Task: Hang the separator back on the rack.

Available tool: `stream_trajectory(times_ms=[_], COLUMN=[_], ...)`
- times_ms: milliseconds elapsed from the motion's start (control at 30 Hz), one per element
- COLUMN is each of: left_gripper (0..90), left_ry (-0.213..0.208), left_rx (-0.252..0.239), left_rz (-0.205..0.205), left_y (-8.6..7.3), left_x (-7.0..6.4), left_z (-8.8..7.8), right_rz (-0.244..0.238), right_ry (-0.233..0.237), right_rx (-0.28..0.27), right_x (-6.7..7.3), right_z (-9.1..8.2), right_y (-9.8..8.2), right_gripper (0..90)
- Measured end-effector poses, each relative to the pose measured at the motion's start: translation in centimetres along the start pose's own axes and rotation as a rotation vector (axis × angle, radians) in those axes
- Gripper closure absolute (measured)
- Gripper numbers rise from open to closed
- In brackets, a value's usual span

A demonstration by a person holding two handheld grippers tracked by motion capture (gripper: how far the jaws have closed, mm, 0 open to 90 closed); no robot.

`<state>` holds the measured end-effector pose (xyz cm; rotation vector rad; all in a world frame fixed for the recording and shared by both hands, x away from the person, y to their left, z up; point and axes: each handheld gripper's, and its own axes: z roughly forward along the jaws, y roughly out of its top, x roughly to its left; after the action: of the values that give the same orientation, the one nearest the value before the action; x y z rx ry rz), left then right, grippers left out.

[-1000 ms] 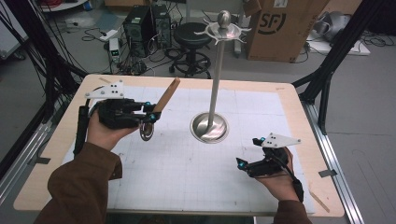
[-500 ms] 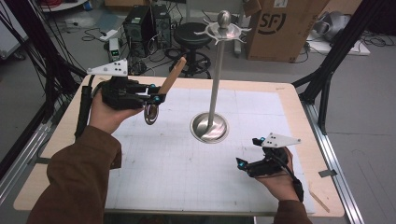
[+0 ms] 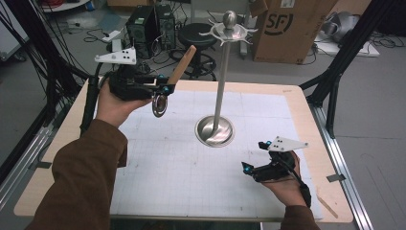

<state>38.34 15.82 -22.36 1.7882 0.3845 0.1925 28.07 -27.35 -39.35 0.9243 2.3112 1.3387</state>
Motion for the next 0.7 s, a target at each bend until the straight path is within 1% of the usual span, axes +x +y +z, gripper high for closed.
stream_trajectory(times_ms=[233, 367, 433, 567, 600, 700], left_gripper=[68.8, 68.8, 68.8, 68.8, 68.8, 68.9], left_ry=[0.015, 0.027, 0.024, 0.021, 0.027, 0.036], left_rx=[-0.021, -0.018, -0.019, -0.012, -0.007, -0.015], left_rz=[-0.001, 0.004, 0.008, 0.014, 0.017, 0.011], left_y=[1.1, 1.8, 2.1, 2.7, 2.8, 2.9], left_x=[0.7, 1.0, 1.1, 1.3, 1.3, 1.7], left_z=[0.2, 0.5, 0.7, 1.2, 1.3, 1.3], right_rz=[0.000, 0.001, 0.009, 0.002, 0.002, 0.006], right_ry=[-0.001, -0.002, 0.000, -0.004, -0.004, -0.003], right_rx=[0.001, 0.001, 0.003, 0.001, 0.001, -0.003], right_x=[0.0, 0.0, 0.0, -0.1, -0.1, -0.2], right_z=[0.0, 0.0, 0.0, -0.1, -0.1, -0.1], right_y=[0.0, -0.1, -0.1, -0.1, -0.1, -0.1], right_gripper=[0.3, 0.4, 0.4, 0.4, 0.4, 0.4])
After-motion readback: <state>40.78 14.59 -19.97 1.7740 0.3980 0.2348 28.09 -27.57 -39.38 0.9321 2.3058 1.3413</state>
